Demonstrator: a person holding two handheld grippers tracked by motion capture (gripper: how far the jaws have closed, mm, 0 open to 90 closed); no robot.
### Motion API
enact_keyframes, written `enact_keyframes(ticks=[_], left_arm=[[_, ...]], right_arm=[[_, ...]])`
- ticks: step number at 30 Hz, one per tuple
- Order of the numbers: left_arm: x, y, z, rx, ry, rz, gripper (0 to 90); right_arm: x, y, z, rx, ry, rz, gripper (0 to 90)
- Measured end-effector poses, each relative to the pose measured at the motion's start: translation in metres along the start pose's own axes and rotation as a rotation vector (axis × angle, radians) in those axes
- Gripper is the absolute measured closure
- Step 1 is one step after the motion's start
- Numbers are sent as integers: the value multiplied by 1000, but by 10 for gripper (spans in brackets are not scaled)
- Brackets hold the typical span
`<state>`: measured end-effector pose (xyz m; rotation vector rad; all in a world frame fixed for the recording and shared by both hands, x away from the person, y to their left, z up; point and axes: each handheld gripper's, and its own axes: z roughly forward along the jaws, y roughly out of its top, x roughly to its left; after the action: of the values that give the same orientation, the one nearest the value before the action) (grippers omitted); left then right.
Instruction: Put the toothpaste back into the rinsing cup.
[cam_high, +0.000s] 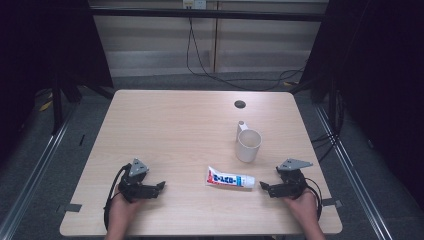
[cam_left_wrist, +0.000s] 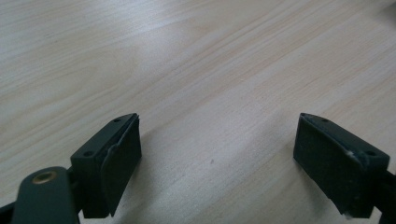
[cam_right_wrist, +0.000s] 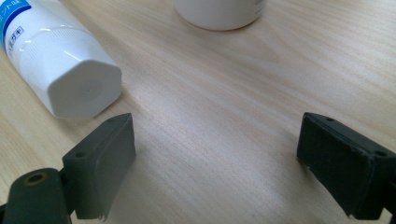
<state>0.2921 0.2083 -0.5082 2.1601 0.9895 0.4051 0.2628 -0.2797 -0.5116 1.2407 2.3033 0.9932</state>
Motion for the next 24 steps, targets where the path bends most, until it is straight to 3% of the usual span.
enact_keyframes(ticks=[11,17,21,24], left_arm=[[0,0,0,4,-1,5,149],[0,0,0,1,0,3,149],[0,0,0,0,0,3,149],[0,0,0,-3,0,-2,148]], right_arm=[[-2,0,0,-1,15,-10,116],[-5,8,-5,70,39,29,153],[-2,17,-10,92,62,13,165],[4,29,-16,109,79,-34,176]])
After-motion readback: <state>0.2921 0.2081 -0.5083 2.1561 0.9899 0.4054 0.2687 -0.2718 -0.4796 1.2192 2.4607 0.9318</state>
